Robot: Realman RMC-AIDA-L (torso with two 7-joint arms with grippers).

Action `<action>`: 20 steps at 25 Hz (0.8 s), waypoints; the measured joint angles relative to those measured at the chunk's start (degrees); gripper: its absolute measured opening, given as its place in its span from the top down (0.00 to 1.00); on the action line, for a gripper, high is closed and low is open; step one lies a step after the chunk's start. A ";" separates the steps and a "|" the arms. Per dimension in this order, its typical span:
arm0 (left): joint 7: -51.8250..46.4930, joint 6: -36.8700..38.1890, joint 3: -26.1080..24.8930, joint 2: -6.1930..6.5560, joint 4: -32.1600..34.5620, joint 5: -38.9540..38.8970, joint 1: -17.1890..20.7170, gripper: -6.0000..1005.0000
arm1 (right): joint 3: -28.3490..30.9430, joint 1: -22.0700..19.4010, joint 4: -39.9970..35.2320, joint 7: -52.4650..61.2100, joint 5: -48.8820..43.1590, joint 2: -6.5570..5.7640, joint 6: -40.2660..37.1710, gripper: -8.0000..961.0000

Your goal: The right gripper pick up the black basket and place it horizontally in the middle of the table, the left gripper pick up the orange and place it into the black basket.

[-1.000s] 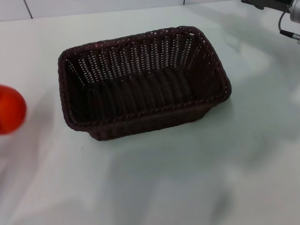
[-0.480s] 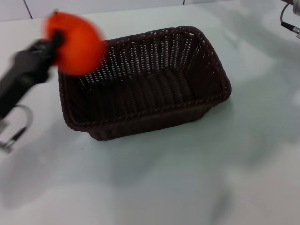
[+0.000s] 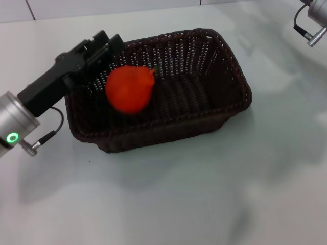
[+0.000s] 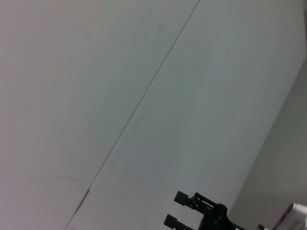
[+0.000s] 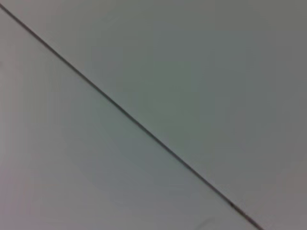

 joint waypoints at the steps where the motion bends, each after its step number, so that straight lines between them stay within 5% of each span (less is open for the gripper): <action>1: 0.09 -0.38 -0.07 0.00 -0.04 -0.28 0.26 0.57 | 0.00 -0.04 0.48 -1.27 1.44 0.09 0.00 0.25; 12: 12.63 -10.45 -0.93 -0.42 1.38 -18.69 10.00 0.14 | 0.08 -0.38 3.86 -21.84 15.00 0.66 -0.34 0.25; 20: 22.37 -14.16 -1.00 -0.43 5.53 -32.51 15.64 0.09 | 0.08 -0.07 6.47 -38.44 23.43 0.68 -0.13 0.25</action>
